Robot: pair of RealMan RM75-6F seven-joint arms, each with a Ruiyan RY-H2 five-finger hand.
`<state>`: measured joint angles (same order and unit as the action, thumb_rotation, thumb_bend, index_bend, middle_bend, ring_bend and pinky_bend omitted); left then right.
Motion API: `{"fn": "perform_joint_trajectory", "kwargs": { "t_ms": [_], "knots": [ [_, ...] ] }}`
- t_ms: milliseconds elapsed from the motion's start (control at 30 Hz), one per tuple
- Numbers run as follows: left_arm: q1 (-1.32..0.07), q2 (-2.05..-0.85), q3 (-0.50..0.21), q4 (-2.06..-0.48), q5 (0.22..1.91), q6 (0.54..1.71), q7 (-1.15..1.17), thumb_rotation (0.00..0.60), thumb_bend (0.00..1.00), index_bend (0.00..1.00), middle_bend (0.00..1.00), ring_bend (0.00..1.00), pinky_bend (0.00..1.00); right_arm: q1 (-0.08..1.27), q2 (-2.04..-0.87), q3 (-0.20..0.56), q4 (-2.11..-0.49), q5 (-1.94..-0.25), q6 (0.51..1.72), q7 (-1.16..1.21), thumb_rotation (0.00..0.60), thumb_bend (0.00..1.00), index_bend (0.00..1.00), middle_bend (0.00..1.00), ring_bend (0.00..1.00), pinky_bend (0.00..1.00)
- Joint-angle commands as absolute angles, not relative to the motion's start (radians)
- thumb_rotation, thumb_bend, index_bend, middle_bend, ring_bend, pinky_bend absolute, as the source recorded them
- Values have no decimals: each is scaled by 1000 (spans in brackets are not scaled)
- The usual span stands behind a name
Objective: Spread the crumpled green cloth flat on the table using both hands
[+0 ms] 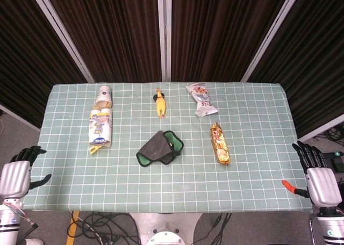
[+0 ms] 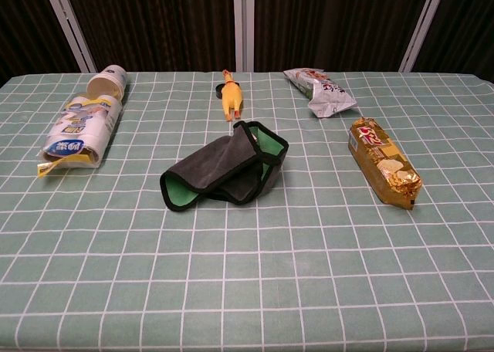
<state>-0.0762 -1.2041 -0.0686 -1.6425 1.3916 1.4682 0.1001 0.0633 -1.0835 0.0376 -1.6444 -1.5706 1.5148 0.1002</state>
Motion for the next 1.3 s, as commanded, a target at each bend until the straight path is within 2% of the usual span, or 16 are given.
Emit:
{"fn": "perform_joint_trajectory", "kwargs": {
  "t_ms": [33,400,500,667,733,833,1000,1300],
  "knots": [
    [-77,-1203,-66,-1641,1391,1463,102,600,121,280,243,198,280,64,-1085,42,-1644,-1567,1518,100,600,0,1,35,0,0],
    [-72,-1199,-65,-1655,1401,1477,106,600,121,280,243,198,281,67,-1077,32,-1639,-1581,1507,119,600,0,1,36,0,0],
    [-69,-1195,-64,-1660,1403,1482,109,600,121,280,243,198,281,78,-1071,26,-1640,-1590,1486,133,600,0,30,57,0,0],
    [-65,-1188,-63,-1672,1410,1493,113,600,121,280,243,199,280,140,-1059,28,-1648,-1634,1417,153,600,18,204,86,0,0],
    [-64,-1186,-63,-1676,1411,1496,114,600,120,280,243,198,280,183,-1061,35,-1656,-1656,1373,151,600,39,334,89,0,0],
    [-64,-1186,-66,-1680,1410,1497,116,600,121,280,243,199,280,259,-1076,51,-1665,-1679,1291,144,600,63,434,90,0,0],
    [-64,-1191,-68,-1677,1401,1494,118,600,121,280,243,198,280,390,-1142,87,-1642,-1671,1138,127,600,72,436,90,0,0],
    [-61,-1193,-71,-1668,1379,1486,122,600,121,280,243,199,280,605,-1364,141,-1475,-1616,912,85,600,90,418,90,0,0]
  ]
}}
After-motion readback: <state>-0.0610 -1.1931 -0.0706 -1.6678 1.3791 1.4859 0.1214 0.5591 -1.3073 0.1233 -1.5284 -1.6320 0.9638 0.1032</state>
